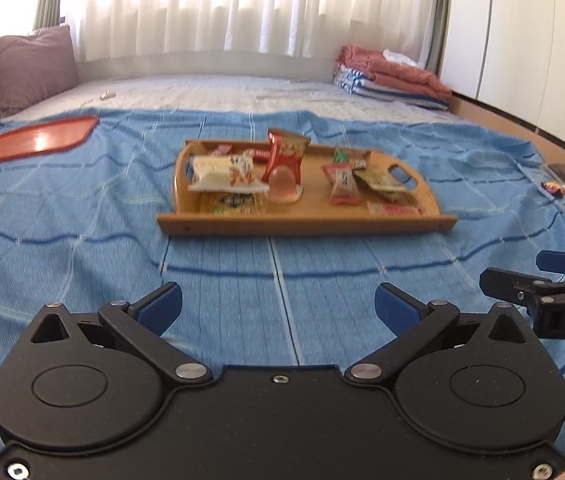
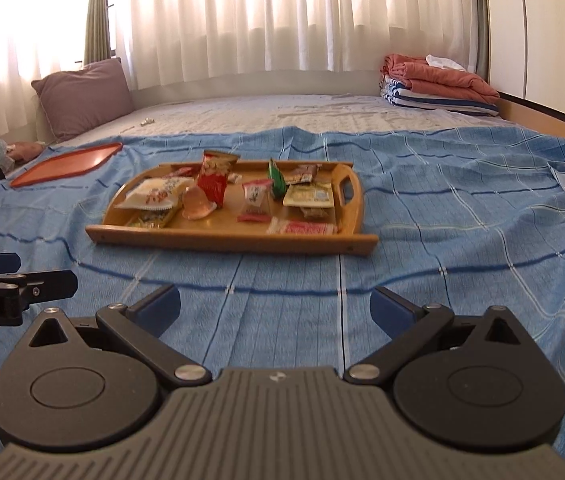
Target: Organize snacks
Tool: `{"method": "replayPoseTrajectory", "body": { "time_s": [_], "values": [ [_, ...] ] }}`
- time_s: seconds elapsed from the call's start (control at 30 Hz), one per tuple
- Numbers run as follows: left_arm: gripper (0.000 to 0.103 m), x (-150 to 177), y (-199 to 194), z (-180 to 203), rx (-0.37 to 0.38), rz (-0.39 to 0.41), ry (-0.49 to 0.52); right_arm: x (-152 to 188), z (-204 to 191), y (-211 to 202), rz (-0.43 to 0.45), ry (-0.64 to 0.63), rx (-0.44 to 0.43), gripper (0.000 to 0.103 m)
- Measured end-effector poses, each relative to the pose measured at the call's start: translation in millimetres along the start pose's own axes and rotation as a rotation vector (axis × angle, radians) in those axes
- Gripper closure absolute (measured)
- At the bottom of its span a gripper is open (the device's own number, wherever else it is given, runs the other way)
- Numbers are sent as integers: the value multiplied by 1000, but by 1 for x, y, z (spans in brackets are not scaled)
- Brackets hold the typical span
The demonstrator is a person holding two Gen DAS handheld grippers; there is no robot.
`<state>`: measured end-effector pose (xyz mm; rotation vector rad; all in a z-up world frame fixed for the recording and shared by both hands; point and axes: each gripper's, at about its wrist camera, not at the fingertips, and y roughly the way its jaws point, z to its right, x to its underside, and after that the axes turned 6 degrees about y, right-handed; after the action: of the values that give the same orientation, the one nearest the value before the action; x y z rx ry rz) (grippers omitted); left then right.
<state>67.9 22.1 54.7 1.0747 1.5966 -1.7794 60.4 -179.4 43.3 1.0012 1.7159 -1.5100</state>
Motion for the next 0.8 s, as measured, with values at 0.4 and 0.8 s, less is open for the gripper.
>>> {"method": "replayPoseTrajectory", "body": {
  "time_s": [0.4, 0.8],
  "values": [
    [0, 30, 38, -6, -41, -75, -27, 41, -15, 38, -78, -11, 15, 0],
    [0, 40, 58, -6, -76, -72, 24, 57, -22, 53, -77, -52, 45, 0]
  ]
}}
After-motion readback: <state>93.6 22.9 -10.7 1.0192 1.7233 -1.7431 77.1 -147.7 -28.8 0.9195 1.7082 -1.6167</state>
